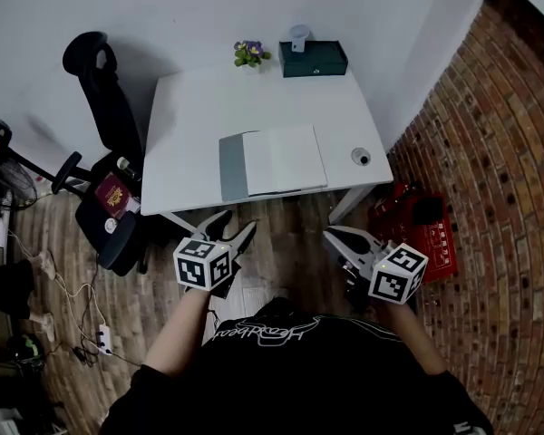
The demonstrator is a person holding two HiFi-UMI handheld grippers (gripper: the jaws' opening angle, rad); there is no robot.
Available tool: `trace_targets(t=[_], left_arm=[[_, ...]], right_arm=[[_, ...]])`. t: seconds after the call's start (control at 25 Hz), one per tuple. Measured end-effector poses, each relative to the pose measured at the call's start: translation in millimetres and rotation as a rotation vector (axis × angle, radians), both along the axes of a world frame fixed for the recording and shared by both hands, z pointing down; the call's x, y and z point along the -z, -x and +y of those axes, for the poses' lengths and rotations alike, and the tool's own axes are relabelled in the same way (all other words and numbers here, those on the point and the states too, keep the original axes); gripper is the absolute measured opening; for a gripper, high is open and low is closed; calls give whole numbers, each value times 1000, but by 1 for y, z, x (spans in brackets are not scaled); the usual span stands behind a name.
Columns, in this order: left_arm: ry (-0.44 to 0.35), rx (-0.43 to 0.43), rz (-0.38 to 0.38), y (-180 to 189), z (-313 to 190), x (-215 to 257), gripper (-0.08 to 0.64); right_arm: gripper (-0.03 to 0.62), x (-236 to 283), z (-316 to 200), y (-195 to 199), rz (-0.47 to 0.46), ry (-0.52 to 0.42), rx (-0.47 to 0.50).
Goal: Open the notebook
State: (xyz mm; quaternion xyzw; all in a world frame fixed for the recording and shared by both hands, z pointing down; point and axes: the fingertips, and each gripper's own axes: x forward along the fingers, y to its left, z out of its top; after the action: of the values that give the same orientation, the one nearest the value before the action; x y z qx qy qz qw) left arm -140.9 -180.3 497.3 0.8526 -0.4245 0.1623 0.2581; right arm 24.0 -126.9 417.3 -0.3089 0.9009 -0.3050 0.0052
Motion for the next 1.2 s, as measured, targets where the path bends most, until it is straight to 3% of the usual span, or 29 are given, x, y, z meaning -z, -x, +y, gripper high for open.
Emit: trace_targets(t=[0.24,0.64,0.84,1.2], left_arm=[[-101,-101,65,-47,46,63,245],[-219,-228,225,-102,103,147,55],[-239,-293,218,-124,135,154,43],[-284,-283,181,-127,173,165,43]], right_arm=[[2,26,29,4,-74,-54,59],[2,72,87,-17,-97,-169,105],[2,77,108,-28,-133,-192,82],[2,85,142,-26,-111,-247,109]])
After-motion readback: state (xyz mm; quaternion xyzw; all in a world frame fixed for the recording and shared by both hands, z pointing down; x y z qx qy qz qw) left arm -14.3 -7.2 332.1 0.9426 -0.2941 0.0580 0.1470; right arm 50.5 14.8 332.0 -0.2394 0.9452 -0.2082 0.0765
